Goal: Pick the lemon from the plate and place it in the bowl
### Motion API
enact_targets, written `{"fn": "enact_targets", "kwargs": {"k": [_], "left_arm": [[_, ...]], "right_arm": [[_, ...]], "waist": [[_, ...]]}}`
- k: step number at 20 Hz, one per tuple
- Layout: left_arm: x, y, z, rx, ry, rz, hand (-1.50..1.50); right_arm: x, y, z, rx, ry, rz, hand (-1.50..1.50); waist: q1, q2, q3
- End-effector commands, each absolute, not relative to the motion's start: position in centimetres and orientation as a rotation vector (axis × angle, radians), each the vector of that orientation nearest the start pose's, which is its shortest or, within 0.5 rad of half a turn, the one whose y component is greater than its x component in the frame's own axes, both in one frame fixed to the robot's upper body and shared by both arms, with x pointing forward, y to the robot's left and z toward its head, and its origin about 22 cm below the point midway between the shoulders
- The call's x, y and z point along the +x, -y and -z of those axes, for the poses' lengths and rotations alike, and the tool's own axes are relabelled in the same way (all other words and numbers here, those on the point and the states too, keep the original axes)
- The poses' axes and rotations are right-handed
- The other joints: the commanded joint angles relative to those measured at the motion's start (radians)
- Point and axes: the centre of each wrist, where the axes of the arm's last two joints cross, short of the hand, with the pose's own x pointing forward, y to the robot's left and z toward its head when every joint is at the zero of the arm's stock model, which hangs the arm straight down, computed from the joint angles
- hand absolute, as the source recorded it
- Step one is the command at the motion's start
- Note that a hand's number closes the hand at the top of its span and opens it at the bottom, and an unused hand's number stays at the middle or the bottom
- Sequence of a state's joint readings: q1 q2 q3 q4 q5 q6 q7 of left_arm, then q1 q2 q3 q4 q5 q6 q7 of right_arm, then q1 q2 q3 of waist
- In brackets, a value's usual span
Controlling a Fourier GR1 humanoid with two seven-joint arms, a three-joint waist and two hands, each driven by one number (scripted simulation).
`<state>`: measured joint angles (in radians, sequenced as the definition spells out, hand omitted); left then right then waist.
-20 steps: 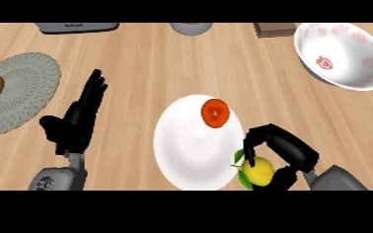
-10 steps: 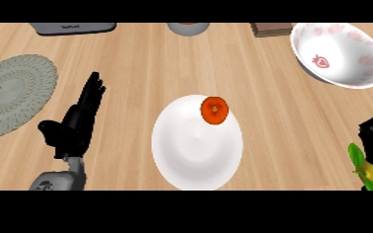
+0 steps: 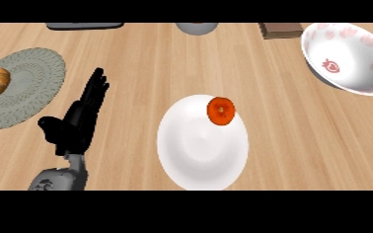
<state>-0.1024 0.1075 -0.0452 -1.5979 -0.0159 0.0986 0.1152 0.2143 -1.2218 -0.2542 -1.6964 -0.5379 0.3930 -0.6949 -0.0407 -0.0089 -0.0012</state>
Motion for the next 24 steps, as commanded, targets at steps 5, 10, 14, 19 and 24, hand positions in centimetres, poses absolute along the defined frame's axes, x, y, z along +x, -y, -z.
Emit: {"fn": "enact_targets", "kwargs": {"k": [5, 10, 14, 19, 24], "left_arm": [[27.6, -20.9, -3.1, 0.061, 1.607, 0.123, 0.0], [27.8, -20.3, -3.4, 0.031, 1.597, 0.133, 0.0], [29.3, -21.5, -4.0, 0.036, 1.637, 0.153, 0.0], [28.3, -18.0, -3.5, 0.007, 1.612, 0.141, 0.0], [27.7, -18.8, -3.1, 0.021, 1.608, 0.16, 0.0]], "right_arm": [[22.1, 45.9, -27.6, -0.185, 2.045, -0.823, 1.5], [24.5, 43.2, -28.6, -0.266, 1.975, -0.819, 1.5], [26.1, 44.2, -27.3, -0.483, 1.948, -0.881, 1.5], [28.4, 44.8, -24.7, -0.668, 1.904, -0.983, 1.5], [32.2, 45.9, -21.5, -0.691, 1.858, -0.928, 1.5]], "waist": [[0.045, 0.011, 0.001], [0.073, 0.016, 0.001], [0.09, 0.023, 0.001], [0.099, 0.024, 0.002], [0.103, 0.023, 0.002]]}}
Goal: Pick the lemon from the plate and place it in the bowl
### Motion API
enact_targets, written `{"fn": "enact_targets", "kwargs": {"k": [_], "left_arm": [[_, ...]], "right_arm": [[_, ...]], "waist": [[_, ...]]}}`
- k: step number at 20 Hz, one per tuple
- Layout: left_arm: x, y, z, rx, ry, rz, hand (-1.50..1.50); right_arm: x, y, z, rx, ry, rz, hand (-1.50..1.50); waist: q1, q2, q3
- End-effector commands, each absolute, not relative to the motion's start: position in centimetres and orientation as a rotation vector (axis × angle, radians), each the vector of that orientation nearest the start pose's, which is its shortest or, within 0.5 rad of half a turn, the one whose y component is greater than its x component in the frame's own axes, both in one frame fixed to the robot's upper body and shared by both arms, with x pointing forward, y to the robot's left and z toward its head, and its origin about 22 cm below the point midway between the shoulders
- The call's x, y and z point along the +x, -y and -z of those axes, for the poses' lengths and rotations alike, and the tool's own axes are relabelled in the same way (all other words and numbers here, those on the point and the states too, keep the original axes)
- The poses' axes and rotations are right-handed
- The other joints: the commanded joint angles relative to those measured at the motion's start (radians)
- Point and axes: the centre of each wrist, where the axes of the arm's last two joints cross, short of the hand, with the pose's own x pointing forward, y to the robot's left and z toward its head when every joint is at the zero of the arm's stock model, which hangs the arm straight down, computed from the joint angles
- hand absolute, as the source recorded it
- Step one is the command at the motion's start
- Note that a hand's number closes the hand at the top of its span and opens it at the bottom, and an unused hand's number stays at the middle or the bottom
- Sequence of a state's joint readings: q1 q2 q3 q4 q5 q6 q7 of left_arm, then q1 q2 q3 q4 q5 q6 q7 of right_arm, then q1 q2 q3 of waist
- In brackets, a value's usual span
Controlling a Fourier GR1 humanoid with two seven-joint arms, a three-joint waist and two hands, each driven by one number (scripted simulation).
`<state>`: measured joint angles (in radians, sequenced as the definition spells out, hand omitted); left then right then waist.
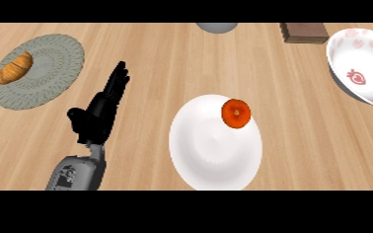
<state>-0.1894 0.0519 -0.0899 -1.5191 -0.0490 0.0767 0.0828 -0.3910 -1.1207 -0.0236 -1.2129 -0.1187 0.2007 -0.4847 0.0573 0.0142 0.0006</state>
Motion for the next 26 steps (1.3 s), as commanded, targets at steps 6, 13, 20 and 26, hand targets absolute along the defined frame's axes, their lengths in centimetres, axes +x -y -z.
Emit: {"fn": "enact_targets", "kwargs": {"k": [6, 13, 20, 26], "left_arm": [[28.8, -21.1, -3.8, 0.021, 1.615, 0.147, 0.0], [28.6, -20.0, -3.8, 0.019, 1.617, 0.16, 0.0], [28.4, -18.8, -4.0, 0.014, 1.633, 0.165, 0.0], [28.2, -20.0, -3.9, 0.013, 1.619, 0.146, 0.0]], "right_arm": [[35.0, 47.2, -18.2, -0.754, 1.812, -0.959, 1.5], [35.9, 48.8, -15.7, -0.612, 1.678, -0.91, 1.5], [35.2, 49.8, -13.2, -0.369, 1.653, -0.972, -1.5], [36.0, 50.0, -15.5, -0.265, 1.88, -0.753, -1.5]], "waist": [[-0.001, 0.001, 0.001], [0.009, 0.006, 0.002], [0.016, 0.012, 0.005], [0.008, 0.007, 0.005]]}}
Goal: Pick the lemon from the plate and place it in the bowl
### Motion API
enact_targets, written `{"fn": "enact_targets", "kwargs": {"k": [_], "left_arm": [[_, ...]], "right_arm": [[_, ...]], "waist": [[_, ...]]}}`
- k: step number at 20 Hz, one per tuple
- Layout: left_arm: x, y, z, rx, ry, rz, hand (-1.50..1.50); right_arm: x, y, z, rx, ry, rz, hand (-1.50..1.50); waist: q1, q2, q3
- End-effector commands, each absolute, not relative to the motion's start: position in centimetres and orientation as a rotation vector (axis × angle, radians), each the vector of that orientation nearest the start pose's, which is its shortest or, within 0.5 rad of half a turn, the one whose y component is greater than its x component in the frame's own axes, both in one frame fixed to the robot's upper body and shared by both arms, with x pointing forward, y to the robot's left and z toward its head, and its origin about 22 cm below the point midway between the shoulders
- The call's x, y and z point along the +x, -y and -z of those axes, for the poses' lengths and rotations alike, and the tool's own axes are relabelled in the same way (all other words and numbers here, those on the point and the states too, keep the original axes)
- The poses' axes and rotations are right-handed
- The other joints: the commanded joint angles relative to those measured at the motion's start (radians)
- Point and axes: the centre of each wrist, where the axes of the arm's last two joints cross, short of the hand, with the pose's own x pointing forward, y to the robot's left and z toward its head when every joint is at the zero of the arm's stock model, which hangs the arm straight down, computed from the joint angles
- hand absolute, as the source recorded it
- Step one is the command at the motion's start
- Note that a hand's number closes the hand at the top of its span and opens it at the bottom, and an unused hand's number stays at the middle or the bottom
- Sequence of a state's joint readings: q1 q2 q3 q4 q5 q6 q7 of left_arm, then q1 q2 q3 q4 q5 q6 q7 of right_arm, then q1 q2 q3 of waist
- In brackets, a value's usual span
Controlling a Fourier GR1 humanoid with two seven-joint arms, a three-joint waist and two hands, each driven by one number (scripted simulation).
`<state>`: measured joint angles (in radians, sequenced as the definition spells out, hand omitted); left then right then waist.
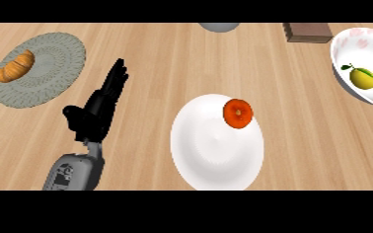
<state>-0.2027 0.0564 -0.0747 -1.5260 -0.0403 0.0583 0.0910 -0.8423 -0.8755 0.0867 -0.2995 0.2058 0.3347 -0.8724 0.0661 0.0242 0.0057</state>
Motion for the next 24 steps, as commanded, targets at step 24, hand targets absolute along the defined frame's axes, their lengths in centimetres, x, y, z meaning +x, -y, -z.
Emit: {"fn": "enact_targets", "kwargs": {"k": [24], "left_arm": [[27.7, -21.0, -2.8, 0.035, 1.617, 0.134, 0.0]], "right_arm": [[31.2, 55.5, -17.8, 0.051, 1.802, -0.436, -1.5]], "waist": [[-0.025, 0.002, 0.005]]}}
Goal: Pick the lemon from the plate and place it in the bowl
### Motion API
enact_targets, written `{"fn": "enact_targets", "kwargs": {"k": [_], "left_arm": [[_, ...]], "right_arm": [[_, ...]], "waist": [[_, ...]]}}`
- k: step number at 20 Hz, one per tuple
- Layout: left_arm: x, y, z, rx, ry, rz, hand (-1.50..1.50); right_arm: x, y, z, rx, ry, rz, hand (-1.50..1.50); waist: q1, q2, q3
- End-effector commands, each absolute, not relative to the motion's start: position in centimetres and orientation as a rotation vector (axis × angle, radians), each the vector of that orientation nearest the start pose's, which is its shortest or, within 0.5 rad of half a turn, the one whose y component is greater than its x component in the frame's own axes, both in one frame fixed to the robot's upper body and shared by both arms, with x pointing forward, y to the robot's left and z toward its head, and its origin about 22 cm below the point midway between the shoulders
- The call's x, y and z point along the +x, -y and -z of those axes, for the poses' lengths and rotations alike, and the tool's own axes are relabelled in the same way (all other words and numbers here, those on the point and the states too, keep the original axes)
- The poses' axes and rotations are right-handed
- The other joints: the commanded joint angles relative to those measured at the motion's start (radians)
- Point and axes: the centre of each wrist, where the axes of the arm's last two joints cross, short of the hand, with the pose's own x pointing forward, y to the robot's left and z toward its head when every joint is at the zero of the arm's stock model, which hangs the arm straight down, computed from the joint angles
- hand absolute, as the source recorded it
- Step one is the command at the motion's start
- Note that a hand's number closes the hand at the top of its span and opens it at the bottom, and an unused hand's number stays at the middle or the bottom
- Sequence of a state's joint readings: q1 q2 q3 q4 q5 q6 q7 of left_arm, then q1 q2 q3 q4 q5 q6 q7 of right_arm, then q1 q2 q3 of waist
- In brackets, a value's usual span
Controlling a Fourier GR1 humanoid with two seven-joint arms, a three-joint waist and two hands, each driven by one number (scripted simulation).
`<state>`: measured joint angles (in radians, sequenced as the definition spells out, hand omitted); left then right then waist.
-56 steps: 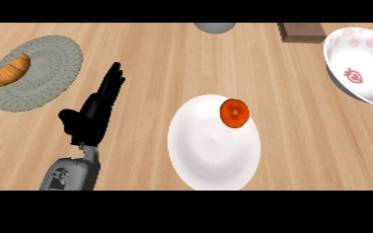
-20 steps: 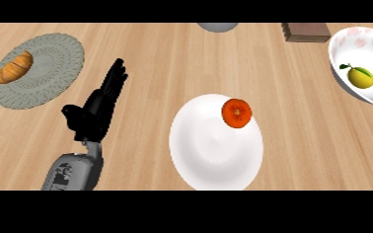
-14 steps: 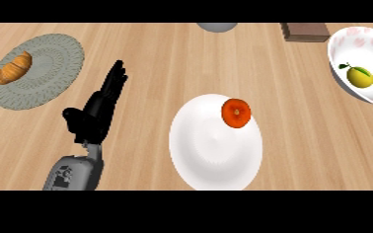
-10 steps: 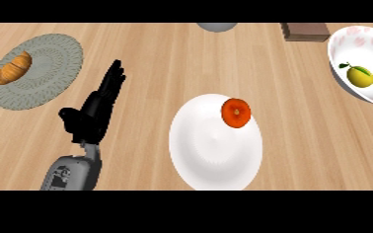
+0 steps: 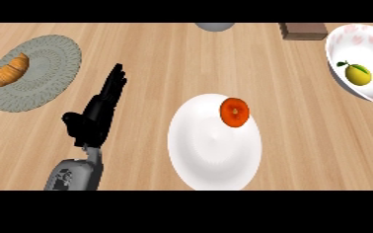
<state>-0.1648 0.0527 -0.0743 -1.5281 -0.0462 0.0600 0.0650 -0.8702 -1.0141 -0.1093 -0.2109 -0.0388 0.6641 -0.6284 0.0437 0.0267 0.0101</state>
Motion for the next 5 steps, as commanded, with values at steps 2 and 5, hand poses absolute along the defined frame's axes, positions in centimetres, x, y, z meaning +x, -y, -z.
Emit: {"fn": "enact_targets", "kwargs": {"k": [2, 5], "left_arm": [[27.5, -20.2, -3.0, 0.025, 1.62, 0.132, 0.0], [27.7, -19.9, -3.3, 0.024, 1.63, 0.13, 0.0]], "right_arm": [[30.8, 55.8, -17.5, 0.042, 1.795, -0.432, -1.5], [30.5, 55.9, -17.6, 0.043, 1.804, -0.444, -1.5]], "waist": [[-0.002, -0.001, 0.002], [-0.006, 0.001, 0.004]]}}
